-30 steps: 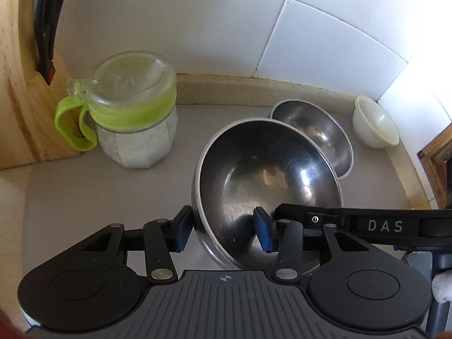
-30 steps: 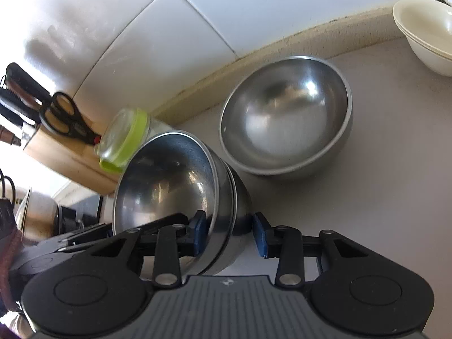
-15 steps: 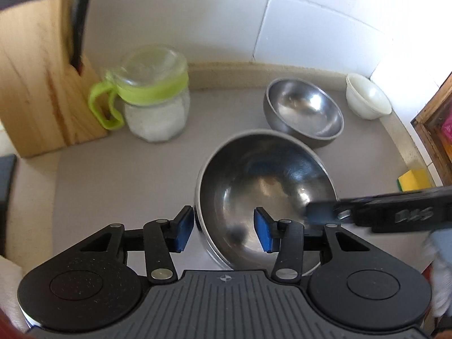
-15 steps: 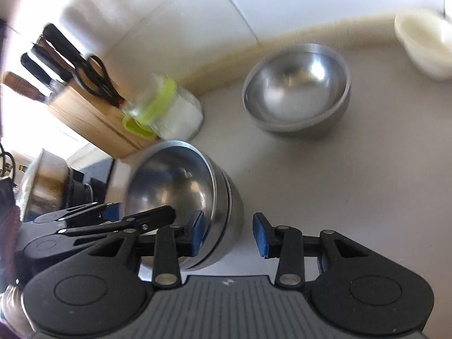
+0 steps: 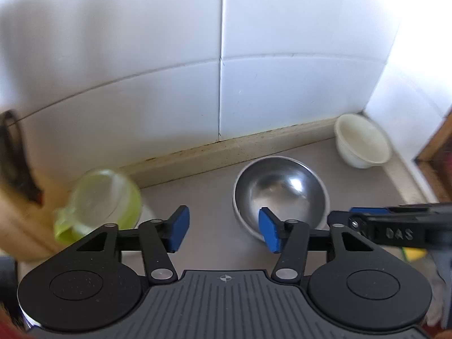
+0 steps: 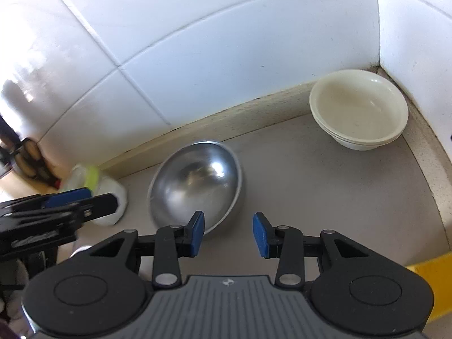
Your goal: Organize plates and bowls
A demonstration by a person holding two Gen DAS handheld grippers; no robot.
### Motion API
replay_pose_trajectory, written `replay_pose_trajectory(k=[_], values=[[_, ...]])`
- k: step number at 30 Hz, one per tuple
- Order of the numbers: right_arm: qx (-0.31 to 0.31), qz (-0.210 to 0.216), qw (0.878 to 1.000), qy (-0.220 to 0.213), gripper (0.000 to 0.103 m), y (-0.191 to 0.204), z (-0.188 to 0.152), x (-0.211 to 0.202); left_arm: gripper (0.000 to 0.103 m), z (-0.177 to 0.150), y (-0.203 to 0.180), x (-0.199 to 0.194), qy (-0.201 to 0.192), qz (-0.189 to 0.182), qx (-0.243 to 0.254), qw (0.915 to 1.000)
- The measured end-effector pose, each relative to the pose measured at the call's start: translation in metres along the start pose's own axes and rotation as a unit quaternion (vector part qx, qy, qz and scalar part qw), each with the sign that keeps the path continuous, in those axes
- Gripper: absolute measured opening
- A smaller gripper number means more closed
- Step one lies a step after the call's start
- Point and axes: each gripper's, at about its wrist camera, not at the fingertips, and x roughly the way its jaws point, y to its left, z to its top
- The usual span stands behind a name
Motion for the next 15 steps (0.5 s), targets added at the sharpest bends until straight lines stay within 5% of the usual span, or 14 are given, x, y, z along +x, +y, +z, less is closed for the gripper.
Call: replay_pose_trajectory(k=[6, 11, 15], values=[[0.015, -0.002, 1.0, 0.02, 0.04, -0.004, 0.008, 0.031, 0.05, 0.013, -0.014, 0.061, 0.058, 0.011, 0.015, 0.9982], [0.012, 0.005, 1.0, 0.024, 0.023, -0.006, 0.01, 0.043, 0.041, 0.013, -0.009, 0.092, 0.088, -0.003, 0.009, 0.996], [0.011, 0.01, 1.0, 0.023, 0.023, -0.004, 0.007, 0.043, 0.033, 0.009, -0.016, 0.096, 0.084, -0.004, 0.026, 0.9961]])
